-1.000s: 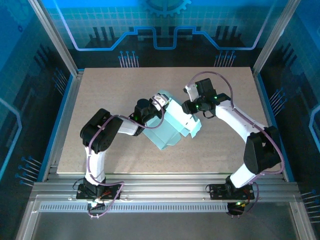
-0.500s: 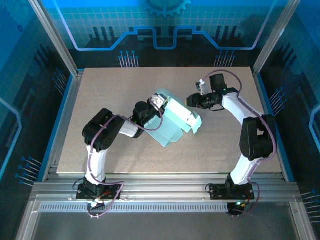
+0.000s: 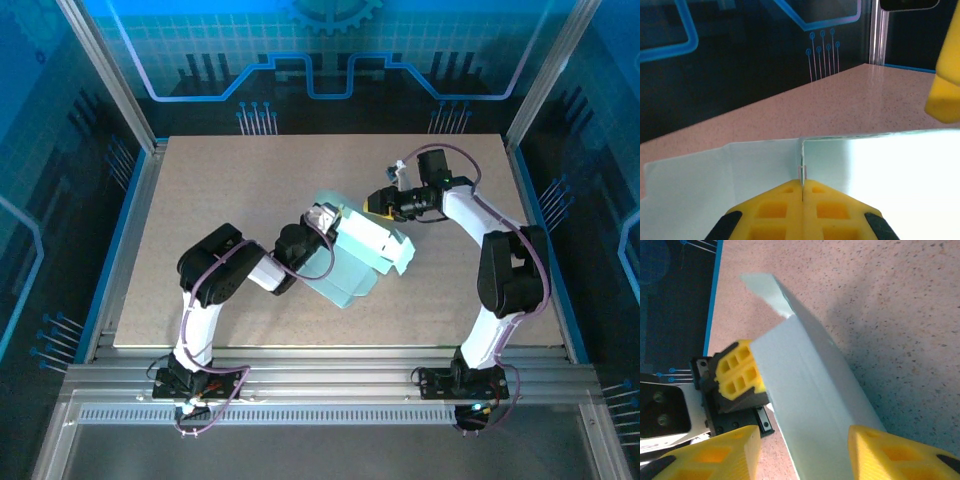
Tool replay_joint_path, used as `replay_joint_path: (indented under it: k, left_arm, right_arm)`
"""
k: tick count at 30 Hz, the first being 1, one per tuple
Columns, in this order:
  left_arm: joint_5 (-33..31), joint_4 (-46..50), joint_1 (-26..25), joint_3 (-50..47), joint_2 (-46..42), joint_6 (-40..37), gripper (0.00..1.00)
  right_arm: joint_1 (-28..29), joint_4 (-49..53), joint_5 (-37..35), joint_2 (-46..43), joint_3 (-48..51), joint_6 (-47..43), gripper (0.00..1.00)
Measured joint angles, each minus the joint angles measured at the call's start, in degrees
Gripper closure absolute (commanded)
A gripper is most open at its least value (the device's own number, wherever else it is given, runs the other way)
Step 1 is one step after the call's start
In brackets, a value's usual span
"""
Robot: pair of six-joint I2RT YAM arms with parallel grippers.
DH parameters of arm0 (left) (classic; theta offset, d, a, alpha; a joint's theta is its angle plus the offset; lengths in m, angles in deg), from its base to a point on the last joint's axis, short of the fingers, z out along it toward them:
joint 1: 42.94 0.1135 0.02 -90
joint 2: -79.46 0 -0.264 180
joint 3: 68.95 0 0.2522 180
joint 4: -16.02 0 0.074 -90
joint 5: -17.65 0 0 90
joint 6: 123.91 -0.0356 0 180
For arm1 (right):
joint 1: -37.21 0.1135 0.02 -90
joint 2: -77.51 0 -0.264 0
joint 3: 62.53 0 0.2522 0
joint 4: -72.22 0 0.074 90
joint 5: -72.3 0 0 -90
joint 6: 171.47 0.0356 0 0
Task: Fold the paper box
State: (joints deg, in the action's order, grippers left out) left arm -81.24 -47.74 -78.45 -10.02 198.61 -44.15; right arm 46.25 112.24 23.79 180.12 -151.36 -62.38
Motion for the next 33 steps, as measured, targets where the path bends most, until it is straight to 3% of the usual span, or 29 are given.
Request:
replay_joint_path:
  k: [13, 33]
  left_arm:
    - [-4.2, 0.0, -1.7, -1.0, -0.4, 5.8, 1.00]
    - [-10.9, -0.4, -6.1, -3.5, -0.9, 17.6, 1.00]
  right_arm:
    - [0.0, -2.7, 3.1, -0.6, 4.6, -0.1, 0.53]
    - [-0.7, -1.9, 4.7, -2.2, 6.9, -0.7, 0.51]
